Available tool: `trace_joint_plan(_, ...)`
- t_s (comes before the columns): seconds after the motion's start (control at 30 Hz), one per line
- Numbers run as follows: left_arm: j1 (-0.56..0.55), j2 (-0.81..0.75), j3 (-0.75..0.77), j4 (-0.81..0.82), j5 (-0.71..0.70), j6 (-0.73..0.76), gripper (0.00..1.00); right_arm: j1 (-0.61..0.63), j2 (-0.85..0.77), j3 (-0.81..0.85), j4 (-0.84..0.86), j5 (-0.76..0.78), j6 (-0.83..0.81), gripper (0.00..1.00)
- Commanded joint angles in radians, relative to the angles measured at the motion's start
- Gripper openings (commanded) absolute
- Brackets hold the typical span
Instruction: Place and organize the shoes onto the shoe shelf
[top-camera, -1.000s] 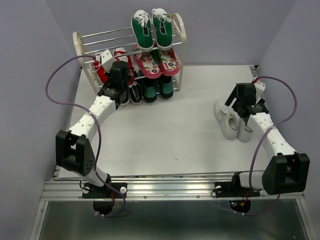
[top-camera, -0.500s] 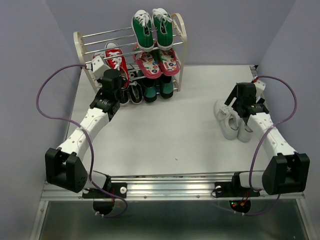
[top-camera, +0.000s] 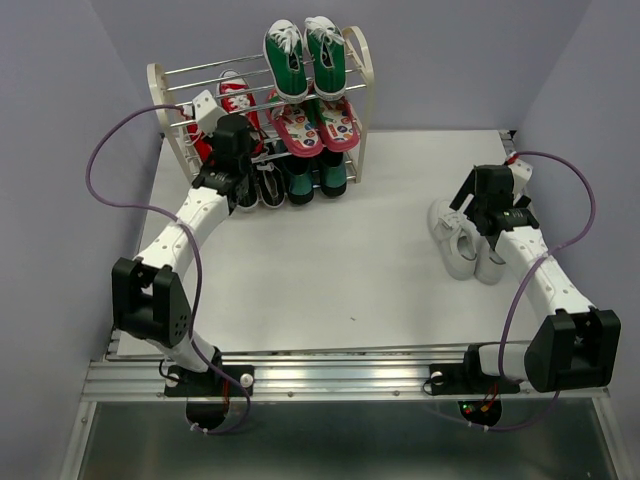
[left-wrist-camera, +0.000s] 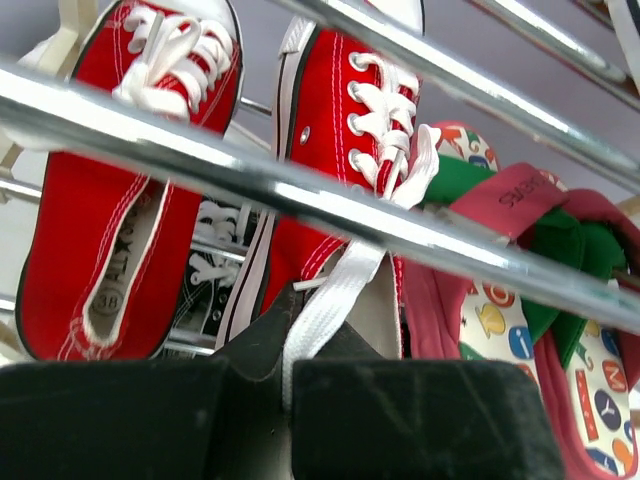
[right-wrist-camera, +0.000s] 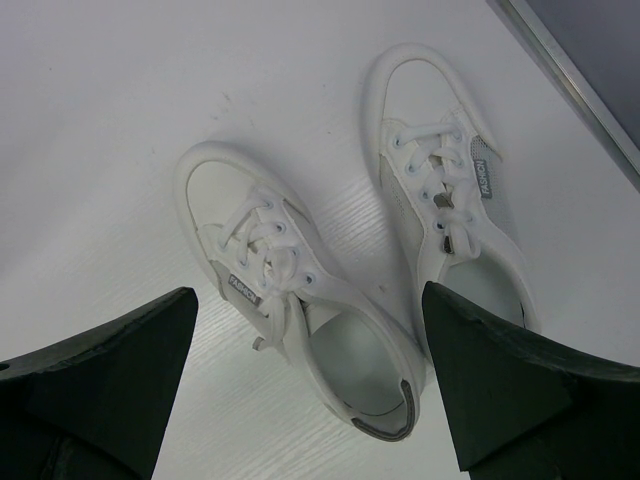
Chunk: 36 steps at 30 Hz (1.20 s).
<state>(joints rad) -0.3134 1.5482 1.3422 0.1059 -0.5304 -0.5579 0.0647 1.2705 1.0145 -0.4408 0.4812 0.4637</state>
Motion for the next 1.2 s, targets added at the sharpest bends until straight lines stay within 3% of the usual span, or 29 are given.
trace_joint_plan(0.0, 0.034, 0.013, 0.124, 0.134, -0.023, -0.016, 0.0, -0.006, -0.022, -0.002, 0.042, 0.016, -0.017, 1.0)
trace_joint_plan(0.2, 0.051, 0.07, 0.155, 0.081, -0.019, -0.057, 0.01, -0.006, -0.016, -0.005, 0.04, 0.019, -0.025, 1.0)
trace_joint_plan(0.23, 0.053, 0.075, 0.164, 0.037, -0.016, -0.068, 0.12, -0.006, -0.017, -0.007, 0.04, 0.019, -0.026, 1.0)
trace_joint_plan(0.27, 0.053, 0.078, 0.167, 0.023, -0.011, -0.073, 0.46, -0.006, -0.016, -0.008, 0.042, 0.014, -0.026, 1.0)
trace_joint_plan(0.3, 0.051, 0.076, 0.167, 0.017, 0.001, -0.077, 0.58, -0.006, -0.014, -0.01, 0.042, 0.016, -0.023, 1.0)
trace_joint_plan(0.4, 0.051, 0.047, 0.132, 0.014, 0.05, -0.082, 0.75, -0.006, -0.017, -0.016, 0.037, -0.003, -0.002, 1.0)
trace_joint_plan(0.53, 0.048, -0.012, 0.091, 0.011, 0.144, -0.07, 0.87, -0.006, 0.007, -0.03, 0.03, -0.035, 0.013, 1.0)
trace_joint_plan(0.67, 0.042, -0.065, 0.055, 0.002, 0.21, -0.068, 0.93, -0.006, 0.082, -0.024, 0.03, -0.039, -0.008, 1.0)
trace_joint_plan(0.7, 0.039, -0.092, 0.039, -0.002, 0.227, -0.062, 0.98, -0.006, 0.107, -0.013, 0.028, -0.047, -0.017, 1.0)
trace_joint_plan(0.9, 0.022, -0.174, -0.011, -0.021, 0.244, -0.011, 0.99, -0.006, 0.27, 0.068, 0.017, -0.099, -0.05, 1.0)
trace_joint_plan(1.17, 0.023, -0.03, 0.118, -0.15, 0.253, 0.065, 0.99, -0.006, 0.28, 0.079, 0.05, -0.066, -0.103, 1.0)
